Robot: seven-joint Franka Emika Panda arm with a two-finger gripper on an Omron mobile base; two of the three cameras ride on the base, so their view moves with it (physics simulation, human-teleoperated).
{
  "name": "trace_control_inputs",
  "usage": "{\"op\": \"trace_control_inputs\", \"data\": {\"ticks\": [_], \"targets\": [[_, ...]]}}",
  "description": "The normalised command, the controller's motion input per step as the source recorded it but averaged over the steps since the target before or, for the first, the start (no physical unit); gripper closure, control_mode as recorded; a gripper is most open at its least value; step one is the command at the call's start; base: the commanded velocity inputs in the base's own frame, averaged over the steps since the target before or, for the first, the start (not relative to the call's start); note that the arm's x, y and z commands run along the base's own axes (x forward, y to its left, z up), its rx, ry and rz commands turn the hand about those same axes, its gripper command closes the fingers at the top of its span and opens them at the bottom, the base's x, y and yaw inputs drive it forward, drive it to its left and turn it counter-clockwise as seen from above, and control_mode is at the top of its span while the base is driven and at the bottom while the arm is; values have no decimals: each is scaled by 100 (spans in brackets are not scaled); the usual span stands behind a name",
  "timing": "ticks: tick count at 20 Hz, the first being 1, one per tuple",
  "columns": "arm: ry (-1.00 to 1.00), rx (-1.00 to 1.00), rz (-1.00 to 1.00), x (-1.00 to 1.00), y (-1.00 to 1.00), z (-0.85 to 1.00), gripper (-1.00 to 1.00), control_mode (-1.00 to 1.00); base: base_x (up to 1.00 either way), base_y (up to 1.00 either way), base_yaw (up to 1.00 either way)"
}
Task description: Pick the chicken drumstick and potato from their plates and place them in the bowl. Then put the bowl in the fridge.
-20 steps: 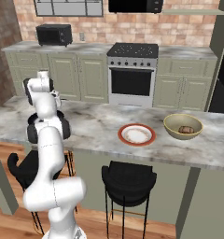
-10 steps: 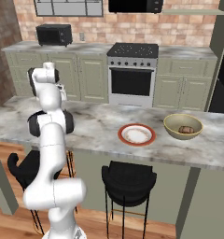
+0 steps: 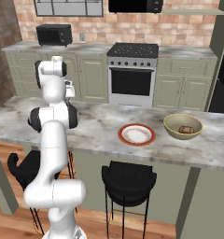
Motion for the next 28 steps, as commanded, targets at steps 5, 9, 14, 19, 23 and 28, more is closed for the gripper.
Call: {"op": "trace_control_inputs", "data": {"ticks": [5,9,14,19,23,28], "targets": [[-3,0,-8,-52,-64,10,100,-100,0,0,0],[-12,0,-10,-55,-58,1,100,-100,0,0,0],[-6,0,-12,-40,-61,13,100,-100,0,0,0],[4,0,-17,-27,-65,26,100,-100,0,0,0],[0,0,-20,-20,-69,16,100,-100,0,0,0],[0,0,-25,-9,-74,11,100,-100,0,0,0]]}}
